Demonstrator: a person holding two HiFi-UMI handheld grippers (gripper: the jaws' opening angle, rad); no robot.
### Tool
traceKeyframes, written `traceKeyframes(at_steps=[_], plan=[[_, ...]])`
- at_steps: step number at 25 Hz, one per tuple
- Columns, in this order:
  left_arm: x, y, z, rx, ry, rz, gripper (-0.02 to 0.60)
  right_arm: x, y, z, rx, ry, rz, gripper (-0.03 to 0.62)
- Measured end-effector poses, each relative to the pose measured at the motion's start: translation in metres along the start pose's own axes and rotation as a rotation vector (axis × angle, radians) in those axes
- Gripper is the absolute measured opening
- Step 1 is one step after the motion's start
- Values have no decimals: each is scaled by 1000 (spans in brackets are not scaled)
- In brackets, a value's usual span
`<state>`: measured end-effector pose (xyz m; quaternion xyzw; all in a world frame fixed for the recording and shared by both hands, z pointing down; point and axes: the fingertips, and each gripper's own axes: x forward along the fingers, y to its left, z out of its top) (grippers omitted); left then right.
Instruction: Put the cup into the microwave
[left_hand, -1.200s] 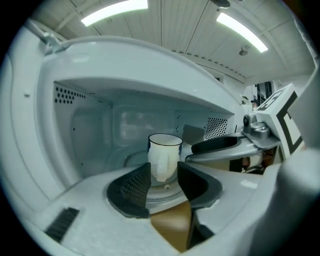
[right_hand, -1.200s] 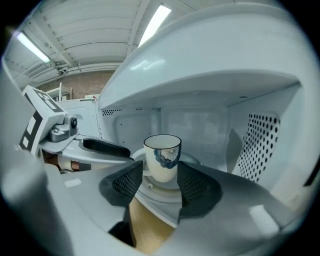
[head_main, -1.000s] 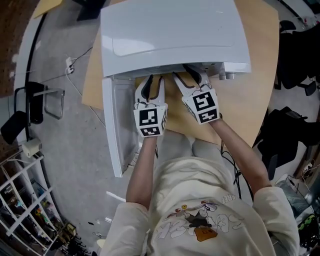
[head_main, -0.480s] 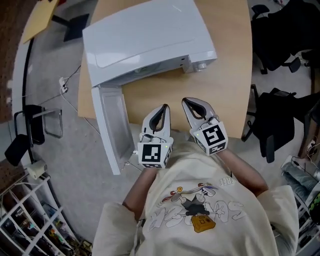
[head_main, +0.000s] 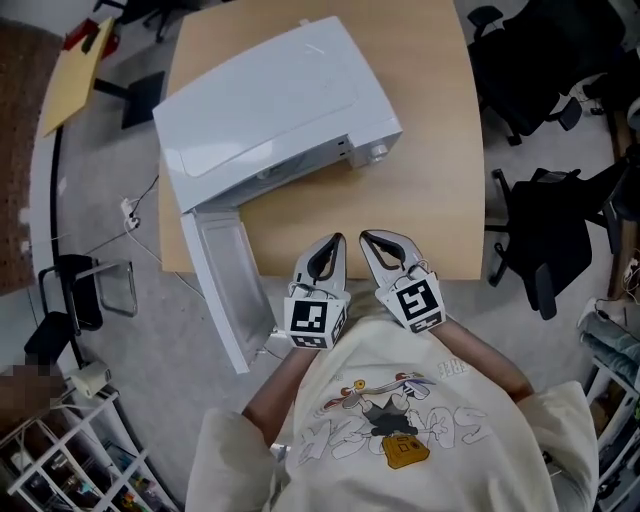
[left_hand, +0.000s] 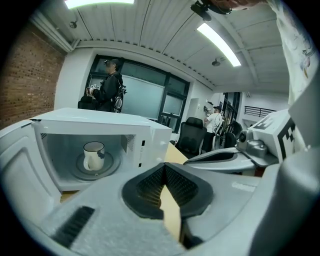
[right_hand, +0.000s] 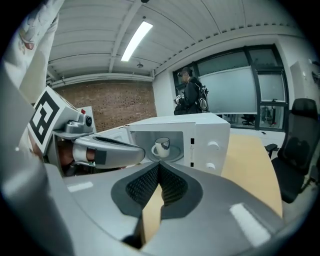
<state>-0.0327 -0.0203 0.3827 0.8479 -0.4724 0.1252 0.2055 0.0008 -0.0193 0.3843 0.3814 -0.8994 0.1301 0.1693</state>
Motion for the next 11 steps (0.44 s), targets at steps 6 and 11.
traceKeyframes(at_steps=[6, 11], plan=[[-1, 2, -1, -4, -2, 3, 4, 2, -3, 4, 3, -12, -3, 5], [-6, 6, 0, -7, -11, 11, 4, 5, 2, 6, 4, -15, 9, 4]])
